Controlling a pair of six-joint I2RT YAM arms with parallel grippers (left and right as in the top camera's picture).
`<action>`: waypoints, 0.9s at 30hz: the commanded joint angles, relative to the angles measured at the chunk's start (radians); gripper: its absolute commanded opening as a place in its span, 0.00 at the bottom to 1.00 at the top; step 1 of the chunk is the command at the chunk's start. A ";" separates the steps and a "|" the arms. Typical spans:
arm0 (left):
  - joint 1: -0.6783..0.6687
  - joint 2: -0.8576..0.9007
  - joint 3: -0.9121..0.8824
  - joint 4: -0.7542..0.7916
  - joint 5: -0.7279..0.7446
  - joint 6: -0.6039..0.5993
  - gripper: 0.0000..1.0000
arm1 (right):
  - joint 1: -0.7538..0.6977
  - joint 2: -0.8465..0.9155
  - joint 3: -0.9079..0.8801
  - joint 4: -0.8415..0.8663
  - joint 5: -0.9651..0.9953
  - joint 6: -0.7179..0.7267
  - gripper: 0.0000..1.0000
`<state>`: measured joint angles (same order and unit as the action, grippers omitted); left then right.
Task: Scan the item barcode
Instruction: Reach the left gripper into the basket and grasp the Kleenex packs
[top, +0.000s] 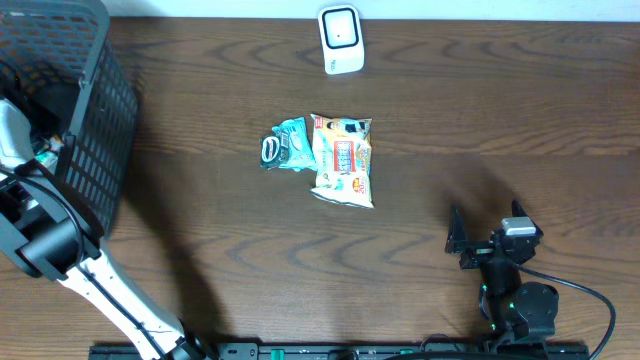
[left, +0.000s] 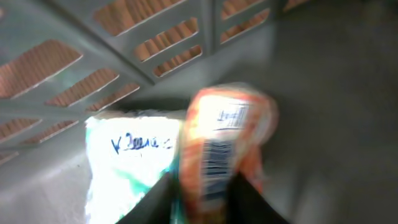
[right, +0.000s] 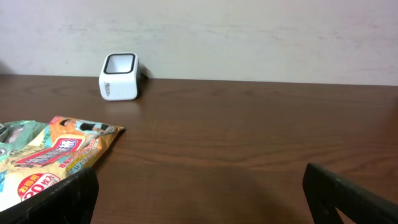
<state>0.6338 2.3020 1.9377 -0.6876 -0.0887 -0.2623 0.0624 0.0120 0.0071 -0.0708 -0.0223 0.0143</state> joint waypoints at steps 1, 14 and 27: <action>0.010 0.032 -0.010 -0.014 -0.027 -0.004 0.09 | 0.005 -0.005 -0.002 -0.005 0.005 -0.004 0.99; 0.010 -0.235 -0.010 -0.027 0.135 -0.005 0.07 | 0.005 -0.005 -0.002 -0.005 0.005 -0.004 0.99; 0.008 -0.541 -0.010 -0.067 0.525 -0.076 0.07 | 0.005 -0.005 -0.002 -0.005 0.005 -0.004 0.99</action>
<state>0.6399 1.8332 1.9228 -0.7845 0.1669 -0.2703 0.0624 0.0120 0.0071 -0.0708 -0.0223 0.0143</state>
